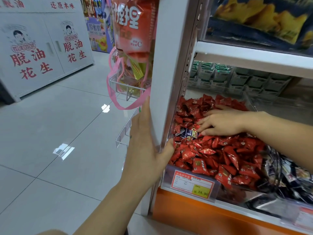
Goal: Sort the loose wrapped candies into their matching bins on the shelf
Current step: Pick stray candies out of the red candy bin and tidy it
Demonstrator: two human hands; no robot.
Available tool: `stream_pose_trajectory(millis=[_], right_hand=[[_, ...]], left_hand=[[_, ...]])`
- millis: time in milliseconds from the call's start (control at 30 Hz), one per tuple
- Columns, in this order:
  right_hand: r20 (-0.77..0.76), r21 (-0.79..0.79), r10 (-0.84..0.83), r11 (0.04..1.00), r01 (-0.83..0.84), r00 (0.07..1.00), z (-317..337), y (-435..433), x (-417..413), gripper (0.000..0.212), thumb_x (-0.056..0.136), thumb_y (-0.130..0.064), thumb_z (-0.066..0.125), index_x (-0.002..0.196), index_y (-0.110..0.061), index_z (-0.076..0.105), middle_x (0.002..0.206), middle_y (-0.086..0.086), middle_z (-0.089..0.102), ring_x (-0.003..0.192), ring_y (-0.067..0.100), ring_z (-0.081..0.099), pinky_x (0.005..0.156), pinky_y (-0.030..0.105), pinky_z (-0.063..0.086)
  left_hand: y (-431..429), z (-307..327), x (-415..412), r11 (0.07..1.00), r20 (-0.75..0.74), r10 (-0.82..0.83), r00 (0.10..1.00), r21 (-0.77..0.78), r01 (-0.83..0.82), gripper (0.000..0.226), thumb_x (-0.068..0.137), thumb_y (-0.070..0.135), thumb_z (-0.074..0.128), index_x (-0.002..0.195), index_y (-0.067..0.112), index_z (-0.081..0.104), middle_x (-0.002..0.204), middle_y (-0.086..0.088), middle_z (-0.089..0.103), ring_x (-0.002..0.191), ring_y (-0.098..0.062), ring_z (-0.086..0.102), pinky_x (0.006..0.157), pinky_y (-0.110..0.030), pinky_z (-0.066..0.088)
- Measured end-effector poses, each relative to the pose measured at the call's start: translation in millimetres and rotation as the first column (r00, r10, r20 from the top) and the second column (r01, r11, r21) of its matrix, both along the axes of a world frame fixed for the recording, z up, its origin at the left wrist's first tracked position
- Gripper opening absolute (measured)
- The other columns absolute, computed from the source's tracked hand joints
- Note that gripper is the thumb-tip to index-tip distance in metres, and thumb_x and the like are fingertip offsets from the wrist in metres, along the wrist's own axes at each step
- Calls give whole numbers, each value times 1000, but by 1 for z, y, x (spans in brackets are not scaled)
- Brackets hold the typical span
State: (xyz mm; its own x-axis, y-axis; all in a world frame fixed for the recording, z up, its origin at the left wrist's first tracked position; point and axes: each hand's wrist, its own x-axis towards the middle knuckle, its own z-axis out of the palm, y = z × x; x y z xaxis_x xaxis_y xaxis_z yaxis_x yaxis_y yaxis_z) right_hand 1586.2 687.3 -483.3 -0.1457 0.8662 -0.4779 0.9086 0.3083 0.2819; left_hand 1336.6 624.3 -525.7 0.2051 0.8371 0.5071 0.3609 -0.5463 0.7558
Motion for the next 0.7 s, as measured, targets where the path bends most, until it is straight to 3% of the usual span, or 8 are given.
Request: stream_pose_trajectory(millis=[200, 300, 367, 500, 700], right_hand=[[-66, 69, 53, 996, -49, 996, 3, 4, -9, 41, 87, -59, 50, 126, -47, 53, 142, -18, 43, 138, 14, 25, 116, 48, 8], [-125, 183, 147, 975, -123, 981, 4, 10, -23, 43, 82, -62, 55, 120, -43, 59, 126, -14, 58, 124, 14, 42, 106, 41, 33], [-186, 207, 190, 967, -151, 964, 4, 15, -36, 42, 84, -51, 60, 123, -36, 59, 123, -10, 61, 116, 14, 51, 97, 35, 43], [-169, 79, 145, 988, -133, 975, -8, 23, -49, 53, 83, -36, 67, 133, -29, 51, 134, -5, 53, 122, 17, 47, 101, 36, 41], [-183, 27, 129, 992, -126, 975, -16, 33, -49, 59, 76, -30, 74, 130, -33, 50, 129, -6, 55, 116, 17, 50, 97, 36, 44]], left_hand=[[0, 0, 1, 1000, -11, 3, 1000, 16, -2, 95, 75, 28, 62, 149, 37, 2, 140, 9, 31, 130, -10, 32, 103, -44, 40], [1, -1, 1, 1000, -5, 1, 1000, 16, -1, 94, 75, 25, 63, 150, 33, 6, 136, 10, 34, 128, -10, 34, 103, -42, 40], [1, -1, 1, 1000, 3, 0, 1000, 17, -1, 95, 75, 24, 62, 149, 35, 5, 131, 14, 34, 127, -7, 35, 103, -37, 40], [1, -2, 0, 1000, 1, -11, 1000, 19, 11, 96, 75, 25, 62, 150, 36, 3, 137, 14, 31, 130, -3, 31, 101, -18, 31], [2, -3, 0, 999, 0, -16, 1000, 28, 16, 98, 74, 24, 62, 148, 40, 1, 130, 18, 32, 124, -1, 34, 98, -21, 35]])
